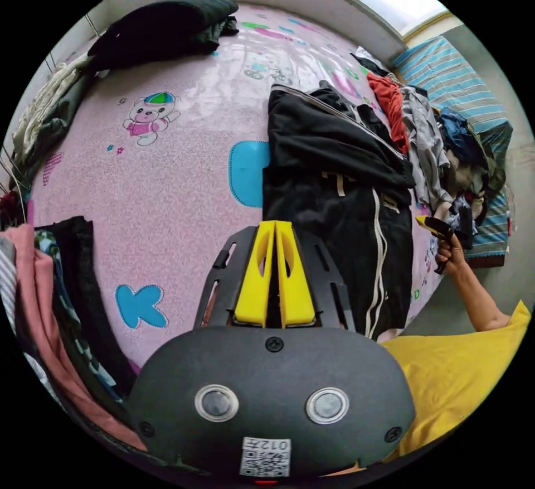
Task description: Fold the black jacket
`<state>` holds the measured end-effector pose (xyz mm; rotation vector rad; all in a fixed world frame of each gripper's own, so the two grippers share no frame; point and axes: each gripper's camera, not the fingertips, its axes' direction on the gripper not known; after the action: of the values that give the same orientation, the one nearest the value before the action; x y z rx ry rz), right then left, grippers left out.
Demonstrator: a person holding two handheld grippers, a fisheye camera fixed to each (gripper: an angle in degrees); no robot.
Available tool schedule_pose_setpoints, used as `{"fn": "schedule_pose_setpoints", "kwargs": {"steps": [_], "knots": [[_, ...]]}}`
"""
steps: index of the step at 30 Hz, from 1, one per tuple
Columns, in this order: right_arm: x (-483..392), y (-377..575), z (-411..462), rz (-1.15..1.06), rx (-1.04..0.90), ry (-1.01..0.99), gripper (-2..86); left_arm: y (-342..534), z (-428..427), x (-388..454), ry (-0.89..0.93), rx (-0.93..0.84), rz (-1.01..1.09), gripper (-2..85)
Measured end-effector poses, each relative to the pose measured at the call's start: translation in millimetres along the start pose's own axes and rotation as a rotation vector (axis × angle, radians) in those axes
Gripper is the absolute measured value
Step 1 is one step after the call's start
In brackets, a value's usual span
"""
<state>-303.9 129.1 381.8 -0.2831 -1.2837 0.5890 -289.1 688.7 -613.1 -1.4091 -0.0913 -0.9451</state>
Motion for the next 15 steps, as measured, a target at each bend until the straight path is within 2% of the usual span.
{"fn": "schedule_pose_setpoints", "kwargs": {"steps": [1, 4, 7, 11, 15], "knots": [[5, 23, -3, 0.004, -0.037, -0.024, 1.9, 29, 4, -7, 0.052, -0.025, -0.009, 2.1], [31, 87, -9, 0.077, -0.108, -0.087, 5.8, 99, 16, -23, 0.052, -0.077, -0.041, 4.8], [59, 146, -18, 0.153, -0.117, -0.124, 8.8, 151, 28, -47, 0.1, -0.094, -0.119, 8.1], [93, 197, -20, 0.235, -0.114, -0.168, 10.3, 184, 47, -71, 0.157, -0.115, -0.15, 11.0], [107, 209, -12, 0.234, -0.124, -0.216, 11.2, 196, 73, -89, 0.267, -0.152, -0.127, 13.0]]}}
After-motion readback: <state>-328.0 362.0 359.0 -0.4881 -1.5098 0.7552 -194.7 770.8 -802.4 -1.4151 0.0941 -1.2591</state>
